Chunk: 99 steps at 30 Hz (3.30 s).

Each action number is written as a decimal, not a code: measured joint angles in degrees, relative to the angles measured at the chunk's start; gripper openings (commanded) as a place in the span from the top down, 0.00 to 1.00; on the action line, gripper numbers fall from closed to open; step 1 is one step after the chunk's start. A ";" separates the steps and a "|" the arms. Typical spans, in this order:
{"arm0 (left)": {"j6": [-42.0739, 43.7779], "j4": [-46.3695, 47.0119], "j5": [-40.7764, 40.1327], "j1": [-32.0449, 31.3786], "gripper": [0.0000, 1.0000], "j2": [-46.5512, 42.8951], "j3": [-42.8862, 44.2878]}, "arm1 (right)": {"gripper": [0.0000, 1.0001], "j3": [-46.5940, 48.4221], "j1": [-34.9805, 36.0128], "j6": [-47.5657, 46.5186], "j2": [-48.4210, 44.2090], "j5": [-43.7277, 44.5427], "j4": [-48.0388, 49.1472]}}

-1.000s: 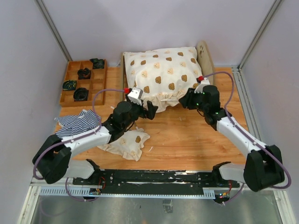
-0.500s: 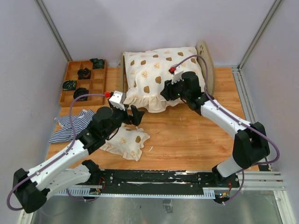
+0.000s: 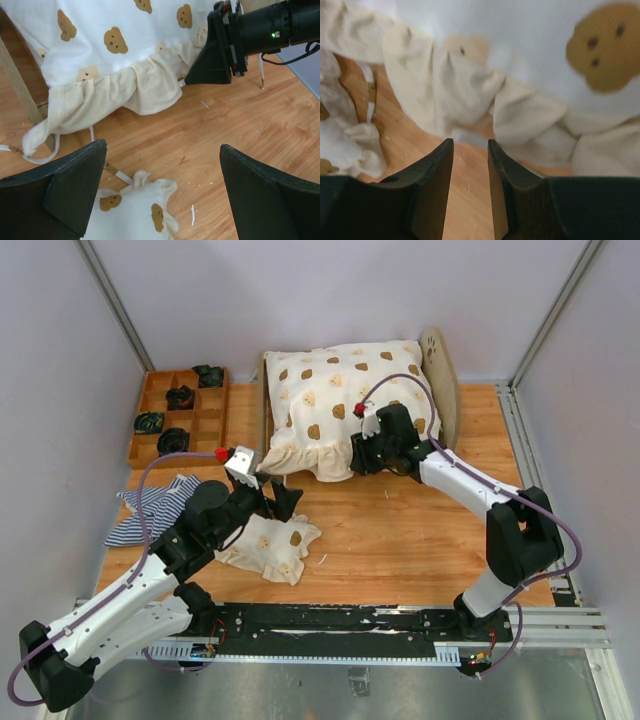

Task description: Set up the pet bed

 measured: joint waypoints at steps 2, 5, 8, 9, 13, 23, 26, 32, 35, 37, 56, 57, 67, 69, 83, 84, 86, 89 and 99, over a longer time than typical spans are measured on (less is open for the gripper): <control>-0.15 -0.63 0.15 0.00 0.01 0.04 0.00 | 0.66 -2.69 0.00 0.68 -1.53 0.76 -2.27; -0.46 -0.74 -0.46 0.00 0.01 0.33 -0.07 | 0.66 -6.47 0.00 1.38 -3.63 1.40 -6.08; -1.31 -0.76 -1.31 0.00 0.01 1.57 -0.09 | 0.66 -6.91 0.00 1.51 -4.33 3.21 -8.79; -1.68 -0.83 -1.68 0.00 0.01 2.32 -0.09 | 0.66 -6.91 0.00 1.49 -4.68 4.37 -9.51; -2.99 -0.50 -3.28 0.00 0.01 5.16 -0.11 | 0.64 -7.02 0.00 1.51 -8.72 10.84 -11.17; -7.08 3.65 -5.53 0.00 0.19 22.53 6.14 | 0.60 -7.43 -1.79 4.02 -17.55 31.23 -10.43; -7.87 5.33 -2.78 0.00 0.26 27.74 9.51 | 0.63 -9.60 -2.84 8.13 -18.47 36.68 -8.85; -10.56 11.89 1.40 0.00 0.40 35.67 12.50 | 0.76 -18.45 -5.53 18.53 -20.87 40.39 -2.47; -11.96 14.84 2.71 0.00 0.40 39.08 12.92 | 0.77 -21.62 -8.33 23.17 -20.85 38.77 2.05; -12.81 16.39 3.74 0.00 0.41 41.90 14.03 | 0.76 -23.23 -9.57 25.64 -20.85 37.83 5.40; -15.43 21.03 8.98 0.61 0.41 55.65 19.93 | 0.72 -26.93 -15.43 33.29 -17.79 29.81 22.05; -15.61 21.20 9.03 0.76 0.41 55.95 19.93 | 0.72 -26.93 -15.65 33.46 -17.55 29.70 22.23; -16.26 22.18 9.79 1.42 0.42 56.61 19.93 | 0.67 -27.61 -16.37 34.64 -16.92 28.37 24.90; -16.37 22.45 9.81 1.44 0.42 56.61 19.93 | 0.68 -28.33 -16.37 34.95 -16.87 27.85 26.18; -16.46 21.97 8.31 2.47 0.43 56.61 19.93 | 1.00 -31.36 -17.14 31.47 -23.69 27.34 25.75; -16.48 21.88 8.11 2.69 0.43 56.63 19.93 | 1.00 -31.36 -17.90 30.36 -24.79 26.77 24.96; -16.70 21.86 7.72 3.32 0.43 56.78 19.91 | 1.00 -31.34 -19.71 28.00 -26.14 24.92 23.54; -17.18 21.53 7.58 4.11 0.44 57.13 19.91 | 1.00 -30.62 -22.03 24.92 -26.36 22.51 19.67; -17.27 19.91 6.82 4.28 0.44 58.05 19.91 | 1.00 -26.10 -26.12 17.07 -26.32 16.96 9.38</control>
